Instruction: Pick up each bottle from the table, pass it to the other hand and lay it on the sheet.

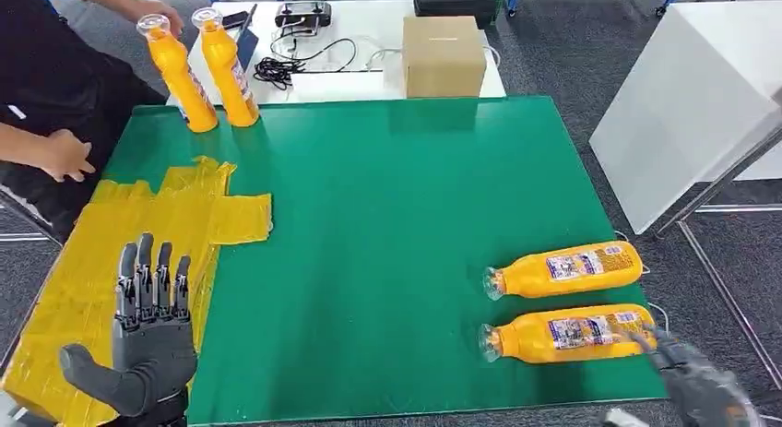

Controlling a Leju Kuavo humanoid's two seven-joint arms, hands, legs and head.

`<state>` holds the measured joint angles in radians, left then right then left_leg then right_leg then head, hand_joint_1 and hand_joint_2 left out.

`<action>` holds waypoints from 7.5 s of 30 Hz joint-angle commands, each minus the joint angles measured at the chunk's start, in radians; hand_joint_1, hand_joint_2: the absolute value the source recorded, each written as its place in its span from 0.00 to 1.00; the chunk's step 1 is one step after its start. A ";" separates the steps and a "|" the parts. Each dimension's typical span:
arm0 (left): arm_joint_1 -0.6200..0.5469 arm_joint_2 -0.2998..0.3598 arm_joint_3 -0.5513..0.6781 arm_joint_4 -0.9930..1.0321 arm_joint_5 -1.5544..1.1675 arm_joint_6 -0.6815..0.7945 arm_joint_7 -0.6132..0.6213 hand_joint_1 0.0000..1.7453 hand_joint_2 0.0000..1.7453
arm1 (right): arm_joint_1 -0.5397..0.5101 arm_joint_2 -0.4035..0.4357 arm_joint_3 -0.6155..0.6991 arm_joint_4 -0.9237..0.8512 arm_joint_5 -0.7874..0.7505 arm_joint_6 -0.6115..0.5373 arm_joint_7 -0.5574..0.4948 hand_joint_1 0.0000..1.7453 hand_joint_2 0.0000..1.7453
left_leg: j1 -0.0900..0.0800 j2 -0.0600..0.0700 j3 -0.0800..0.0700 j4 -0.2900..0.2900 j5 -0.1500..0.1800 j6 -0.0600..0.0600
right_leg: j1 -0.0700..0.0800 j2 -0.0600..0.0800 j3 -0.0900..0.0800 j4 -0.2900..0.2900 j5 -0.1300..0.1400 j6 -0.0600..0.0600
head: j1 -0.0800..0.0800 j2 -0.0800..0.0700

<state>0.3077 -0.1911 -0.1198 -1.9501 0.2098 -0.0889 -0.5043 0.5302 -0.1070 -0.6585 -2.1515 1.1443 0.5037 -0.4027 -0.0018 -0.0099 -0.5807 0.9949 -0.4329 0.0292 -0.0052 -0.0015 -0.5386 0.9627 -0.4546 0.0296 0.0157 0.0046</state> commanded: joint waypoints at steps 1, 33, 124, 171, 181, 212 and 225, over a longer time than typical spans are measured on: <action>-0.043 0.020 -0.016 0.057 0.008 -0.011 0.011 0.00 0.00 | -0.277 0.218 -0.507 0.161 0.173 0.054 -0.133 0.00 1.00 | 0.002 -0.002 0.003 -0.002 0.000 -0.001 | 0.002 -0.002 0.005 -0.004 0.001 0.000 | -0.002 0.000; -0.093 0.031 -0.031 0.090 0.009 -0.024 0.036 0.00 0.00 | -0.258 0.086 -0.142 0.307 0.115 -0.119 0.031 0.00 1.00 | -0.002 0.005 0.003 -0.001 -0.002 0.000 | -0.001 0.003 0.014 -0.003 0.001 0.000 | -0.002 0.000; -0.209 0.066 -0.093 0.202 0.072 0.012 0.067 0.00 0.00 | -0.245 -0.714 0.932 0.611 -0.560 -0.182 0.585 1.00 1.00 | -0.002 -0.002 0.012 0.000 -0.003 0.003 | -0.002 -0.003 0.015 -0.004 -0.001 0.003 | -0.002 0.000; -0.159 0.097 -0.134 0.177 0.140 0.077 0.074 0.00 1.00 | -0.578 -0.118 0.789 0.426 -1.126 -0.375 0.230 1.00 1.00 | -0.003 0.004 0.008 0.000 -0.002 0.003 | -0.002 0.002 0.019 -0.002 -0.001 0.003 | -0.002 0.000; -0.243 0.093 -0.218 0.241 0.121 0.088 0.108 0.00 1.00 | -0.739 0.015 0.978 0.604 -1.052 -0.462 0.254 1.00 1.00 | -0.001 0.010 0.007 -0.001 -0.002 0.002 | -0.001 0.008 0.017 -0.003 0.002 0.002 | -0.002 0.000; -0.321 0.089 -0.276 0.241 0.051 0.194 0.109 0.00 1.00 | -0.971 0.245 1.312 0.969 -0.772 -0.683 0.377 1.00 1.00 | -0.002 0.004 0.004 0.000 -0.001 0.002 | -0.002 0.002 0.016 0.000 -0.001 0.003 | -0.001 0.000; -0.397 0.085 -0.386 0.261 -0.047 0.331 0.130 0.00 1.00 | -1.032 0.292 1.391 1.101 -0.723 -0.682 0.406 1.00 1.00 | -0.002 0.001 0.002 0.000 0.000 0.003 | -0.002 -0.001 0.014 0.000 -0.001 0.003 | -0.001 0.000</action>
<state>-0.0093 -0.1183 -0.4078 -1.7597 0.2217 0.1666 -0.3945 -0.4301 0.1701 0.6607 -1.2071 0.4147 -0.1835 0.0015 -0.0048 -0.0087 -0.5801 0.9958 -0.4327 0.0329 -0.0081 -0.0012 -0.5259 0.9638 -0.4554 0.0333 0.0145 0.0046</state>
